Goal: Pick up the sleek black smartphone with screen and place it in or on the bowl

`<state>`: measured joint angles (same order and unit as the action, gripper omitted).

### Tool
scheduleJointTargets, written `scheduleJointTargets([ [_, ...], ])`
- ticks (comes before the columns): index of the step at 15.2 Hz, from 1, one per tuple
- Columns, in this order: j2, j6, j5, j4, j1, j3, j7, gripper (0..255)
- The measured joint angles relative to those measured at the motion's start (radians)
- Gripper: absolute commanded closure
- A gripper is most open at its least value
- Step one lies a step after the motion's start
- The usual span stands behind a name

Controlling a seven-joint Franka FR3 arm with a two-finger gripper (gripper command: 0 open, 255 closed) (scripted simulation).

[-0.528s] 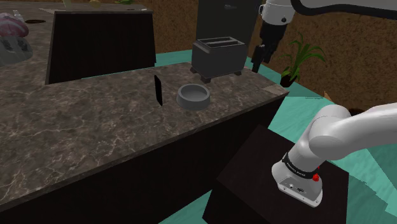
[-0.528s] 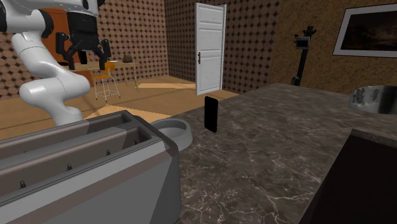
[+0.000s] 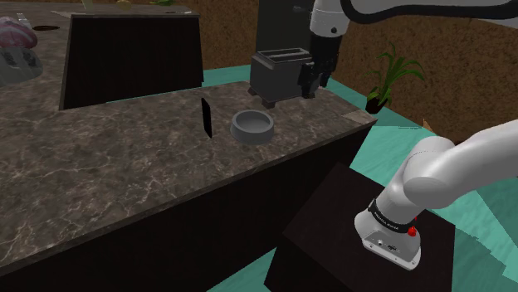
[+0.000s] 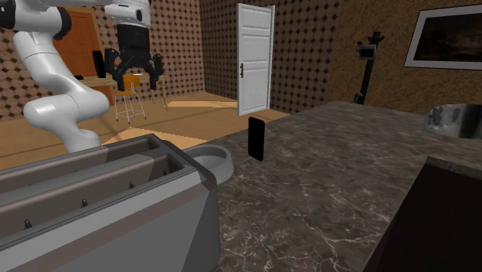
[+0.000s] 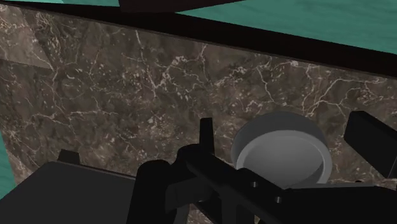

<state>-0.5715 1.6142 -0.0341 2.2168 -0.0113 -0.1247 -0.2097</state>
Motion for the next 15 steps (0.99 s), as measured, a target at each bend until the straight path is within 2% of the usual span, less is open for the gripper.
scheduleJointTargets([
  [6,0.212,0.062,0.033,-0.133,-0.004,-0.069,-0.130,0],
  [15,0.561,0.074,0.022,-0.449,-0.028,-0.149,-0.326,0],
])
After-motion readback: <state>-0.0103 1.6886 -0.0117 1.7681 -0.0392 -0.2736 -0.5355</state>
